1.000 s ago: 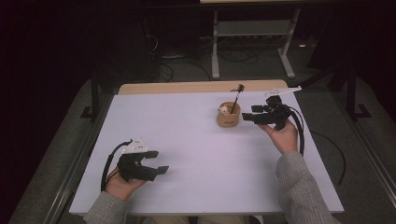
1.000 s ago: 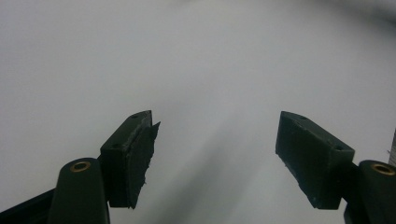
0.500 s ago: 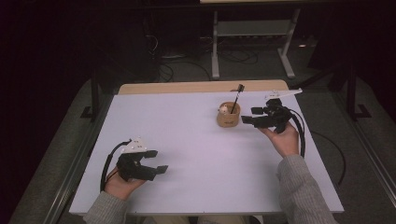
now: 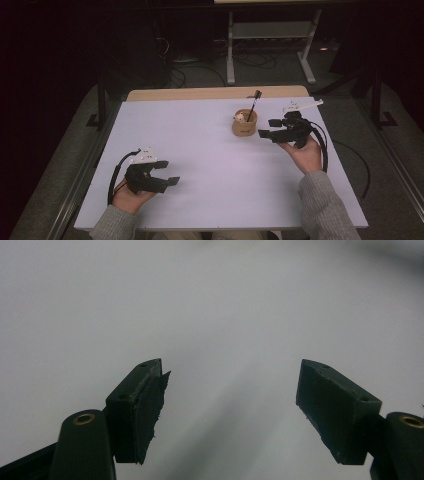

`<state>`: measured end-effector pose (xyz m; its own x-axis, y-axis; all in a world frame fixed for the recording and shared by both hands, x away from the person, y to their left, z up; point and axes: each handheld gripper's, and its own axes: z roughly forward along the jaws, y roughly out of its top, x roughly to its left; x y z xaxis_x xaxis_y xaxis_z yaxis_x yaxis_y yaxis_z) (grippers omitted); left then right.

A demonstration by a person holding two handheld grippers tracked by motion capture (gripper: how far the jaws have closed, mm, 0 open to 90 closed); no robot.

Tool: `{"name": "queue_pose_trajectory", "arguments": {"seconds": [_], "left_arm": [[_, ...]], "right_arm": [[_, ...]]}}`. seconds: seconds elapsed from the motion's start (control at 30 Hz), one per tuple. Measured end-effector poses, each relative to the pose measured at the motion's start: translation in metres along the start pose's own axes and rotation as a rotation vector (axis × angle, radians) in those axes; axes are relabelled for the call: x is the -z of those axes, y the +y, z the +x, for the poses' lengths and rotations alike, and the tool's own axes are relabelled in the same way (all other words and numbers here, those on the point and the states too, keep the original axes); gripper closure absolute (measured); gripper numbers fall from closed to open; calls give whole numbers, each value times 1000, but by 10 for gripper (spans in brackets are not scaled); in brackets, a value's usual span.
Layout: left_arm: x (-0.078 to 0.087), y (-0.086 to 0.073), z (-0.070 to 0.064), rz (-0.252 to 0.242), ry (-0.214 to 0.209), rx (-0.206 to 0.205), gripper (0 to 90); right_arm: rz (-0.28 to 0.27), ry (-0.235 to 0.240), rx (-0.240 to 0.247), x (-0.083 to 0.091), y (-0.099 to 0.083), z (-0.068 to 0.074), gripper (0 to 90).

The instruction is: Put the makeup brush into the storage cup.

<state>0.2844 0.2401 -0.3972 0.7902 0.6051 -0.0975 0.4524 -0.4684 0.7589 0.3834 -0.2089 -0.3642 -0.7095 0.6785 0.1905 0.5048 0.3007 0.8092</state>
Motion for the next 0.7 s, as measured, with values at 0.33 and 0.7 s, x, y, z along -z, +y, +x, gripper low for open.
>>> {"name": "queue_pose_trajectory", "arguments": {"seconds": [0.33, 0.7], "left_arm": [[-1, 1, -3, -3, -5, 22, 264], [-4, 5, -2, 2, 0, 20, 253]], "right_arm": [[7, 13, 1, 1, -13, 5, 317], [8, 25, -2, 5, -28, 12, 302]]}}
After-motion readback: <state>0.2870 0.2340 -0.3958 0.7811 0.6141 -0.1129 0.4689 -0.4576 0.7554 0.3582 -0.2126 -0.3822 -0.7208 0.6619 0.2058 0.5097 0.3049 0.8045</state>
